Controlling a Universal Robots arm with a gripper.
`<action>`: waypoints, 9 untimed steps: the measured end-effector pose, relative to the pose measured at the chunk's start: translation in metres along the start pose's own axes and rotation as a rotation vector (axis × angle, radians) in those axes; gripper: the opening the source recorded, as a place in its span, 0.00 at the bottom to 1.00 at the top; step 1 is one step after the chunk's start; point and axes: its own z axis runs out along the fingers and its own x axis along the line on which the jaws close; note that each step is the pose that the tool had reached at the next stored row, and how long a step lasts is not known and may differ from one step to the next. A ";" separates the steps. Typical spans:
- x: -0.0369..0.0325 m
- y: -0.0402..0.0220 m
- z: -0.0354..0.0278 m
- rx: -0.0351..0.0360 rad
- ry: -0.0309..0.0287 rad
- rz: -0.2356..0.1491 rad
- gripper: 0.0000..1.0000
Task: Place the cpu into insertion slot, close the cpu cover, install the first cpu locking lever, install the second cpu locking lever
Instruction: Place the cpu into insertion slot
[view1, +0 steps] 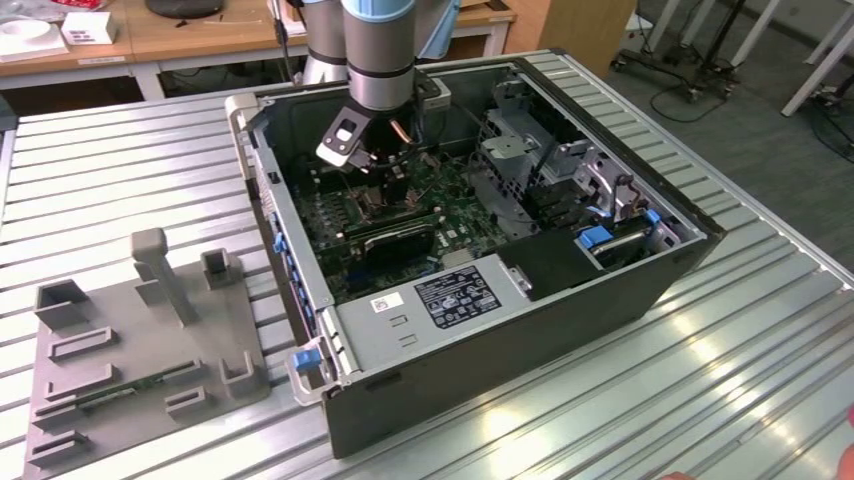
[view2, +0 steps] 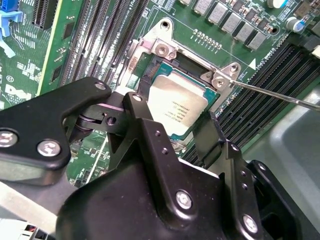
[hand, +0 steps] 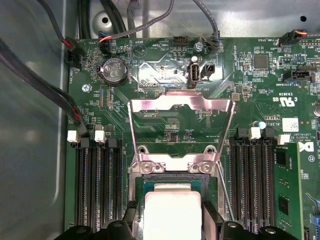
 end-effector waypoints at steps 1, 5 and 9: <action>0.0000 0.0000 0.0001 -0.0001 0.0001 0.000 0.62; 0.0000 0.0000 0.0001 -0.0001 0.0002 0.000 0.62; -0.0001 -0.0001 0.0000 0.0001 -0.0002 0.000 0.55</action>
